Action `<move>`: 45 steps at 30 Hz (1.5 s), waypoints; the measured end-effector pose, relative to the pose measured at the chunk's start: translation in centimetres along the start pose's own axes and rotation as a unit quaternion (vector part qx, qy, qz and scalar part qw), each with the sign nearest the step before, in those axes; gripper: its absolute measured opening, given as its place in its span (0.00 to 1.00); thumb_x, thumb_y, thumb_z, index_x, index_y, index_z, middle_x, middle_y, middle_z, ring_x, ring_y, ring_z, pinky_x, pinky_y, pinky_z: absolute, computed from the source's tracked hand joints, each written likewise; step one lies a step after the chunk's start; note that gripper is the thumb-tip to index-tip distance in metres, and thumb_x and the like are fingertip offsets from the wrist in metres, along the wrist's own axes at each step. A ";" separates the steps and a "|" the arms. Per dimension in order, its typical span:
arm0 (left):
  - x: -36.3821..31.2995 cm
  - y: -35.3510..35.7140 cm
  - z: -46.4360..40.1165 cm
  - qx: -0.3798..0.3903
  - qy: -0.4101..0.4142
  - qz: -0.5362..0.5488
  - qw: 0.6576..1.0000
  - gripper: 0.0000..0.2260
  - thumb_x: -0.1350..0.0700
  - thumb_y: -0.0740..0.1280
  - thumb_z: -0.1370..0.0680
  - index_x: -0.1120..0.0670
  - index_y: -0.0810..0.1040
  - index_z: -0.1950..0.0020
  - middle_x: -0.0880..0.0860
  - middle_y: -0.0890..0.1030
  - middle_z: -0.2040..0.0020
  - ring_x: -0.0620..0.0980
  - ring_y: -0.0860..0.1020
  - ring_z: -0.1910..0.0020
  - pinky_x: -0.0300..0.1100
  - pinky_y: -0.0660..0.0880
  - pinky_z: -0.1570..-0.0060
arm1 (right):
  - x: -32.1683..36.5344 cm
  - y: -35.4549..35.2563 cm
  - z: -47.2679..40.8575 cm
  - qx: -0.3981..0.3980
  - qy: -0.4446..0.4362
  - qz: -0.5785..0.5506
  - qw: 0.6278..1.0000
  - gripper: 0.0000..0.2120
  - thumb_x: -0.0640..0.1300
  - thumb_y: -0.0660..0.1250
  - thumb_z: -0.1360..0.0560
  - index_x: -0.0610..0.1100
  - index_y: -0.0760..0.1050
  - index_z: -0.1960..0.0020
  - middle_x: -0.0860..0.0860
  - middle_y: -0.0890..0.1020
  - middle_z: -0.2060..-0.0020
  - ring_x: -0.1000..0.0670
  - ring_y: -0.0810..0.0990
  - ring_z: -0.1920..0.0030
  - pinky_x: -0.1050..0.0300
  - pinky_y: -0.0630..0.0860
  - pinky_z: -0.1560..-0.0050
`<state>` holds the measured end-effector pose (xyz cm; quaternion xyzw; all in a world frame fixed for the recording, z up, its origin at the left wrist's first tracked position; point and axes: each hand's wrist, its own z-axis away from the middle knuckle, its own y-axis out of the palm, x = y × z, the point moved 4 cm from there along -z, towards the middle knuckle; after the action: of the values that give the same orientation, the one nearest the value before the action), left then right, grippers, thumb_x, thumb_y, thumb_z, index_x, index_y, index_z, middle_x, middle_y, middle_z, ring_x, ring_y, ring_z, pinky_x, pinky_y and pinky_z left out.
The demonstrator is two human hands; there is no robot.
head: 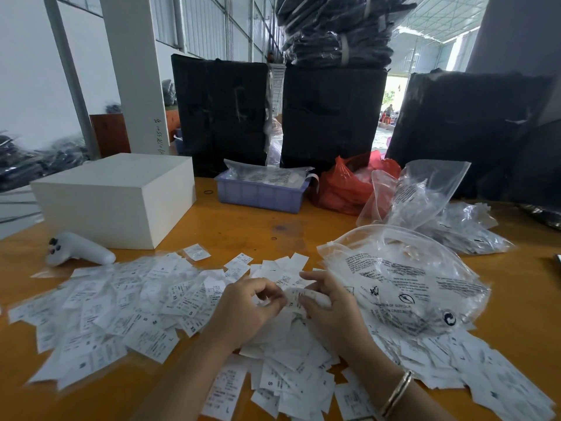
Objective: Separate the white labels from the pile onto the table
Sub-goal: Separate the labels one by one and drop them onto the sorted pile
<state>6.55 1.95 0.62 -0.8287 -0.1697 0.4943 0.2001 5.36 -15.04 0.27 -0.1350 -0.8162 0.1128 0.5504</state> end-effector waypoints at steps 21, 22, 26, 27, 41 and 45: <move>0.0 0.6 0.1 0.054 -0.003 0.019 0.998 0.08 0.51 0.73 0.28 0.38 0.80 0.53 0.44 0.83 0.58 0.40 0.79 0.55 0.32 0.75 0.54 | 0.2 0.6 0.1 0.067 -0.006 0.050 0.996 0.08 0.40 0.68 0.27 0.52 0.77 0.59 0.53 0.80 0.67 0.58 0.73 0.70 0.68 0.67 0.71; 0.0 0.8 0.1 0.059 -0.010 0.027 0.998 0.08 0.48 0.72 0.29 0.36 0.79 0.53 0.44 0.83 0.59 0.41 0.79 0.57 0.33 0.75 0.55 | 0.4 0.7 0.2 0.073 -0.011 0.053 0.996 0.07 0.40 0.68 0.26 0.52 0.77 0.57 0.54 0.80 0.65 0.60 0.74 0.69 0.69 0.68 0.70; 0.0 0.9 0.2 0.051 -0.024 0.059 0.997 0.07 0.43 0.71 0.31 0.38 0.78 0.54 0.40 0.83 0.58 0.42 0.80 0.58 0.33 0.77 0.56 | 0.6 0.5 0.1 0.049 -0.008 0.031 0.998 0.14 0.32 0.63 0.27 0.51 0.72 0.50 0.52 0.78 0.61 0.58 0.74 0.67 0.63 0.71 0.68; 0.0 0.8 0.1 0.043 -0.022 0.055 0.997 0.06 0.47 0.72 0.29 0.38 0.78 0.55 0.40 0.83 0.59 0.43 0.80 0.58 0.34 0.77 0.56 | 0.6 0.4 0.1 0.042 -0.006 0.033 0.999 0.16 0.31 0.61 0.27 0.51 0.71 0.51 0.52 0.77 0.61 0.59 0.74 0.67 0.63 0.70 0.68; -0.1 0.5 0.2 0.019 -0.034 0.068 0.997 0.09 0.55 0.72 0.26 0.40 0.78 0.55 0.38 0.83 0.58 0.36 0.80 0.54 0.32 0.77 0.53 | -0.1 0.3 -0.2 -0.003 -0.010 0.052 0.999 0.15 0.37 0.70 0.27 0.56 0.75 0.63 0.62 0.80 0.68 0.61 0.78 0.66 0.70 0.72 0.64; 0.0 0.7 0.1 0.030 -0.039 0.069 0.996 0.09 0.56 0.72 0.27 0.41 0.79 0.56 0.41 0.84 0.58 0.38 0.81 0.54 0.36 0.78 0.50 | 0.4 0.6 0.0 0.027 -0.027 0.075 0.996 0.15 0.36 0.70 0.28 0.56 0.76 0.62 0.60 0.79 0.70 0.62 0.76 0.66 0.71 0.70 0.65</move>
<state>6.47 1.34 0.24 -0.8121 -0.1049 0.5438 0.1840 5.33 -14.34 0.39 -0.1783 -0.8151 0.1795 0.5211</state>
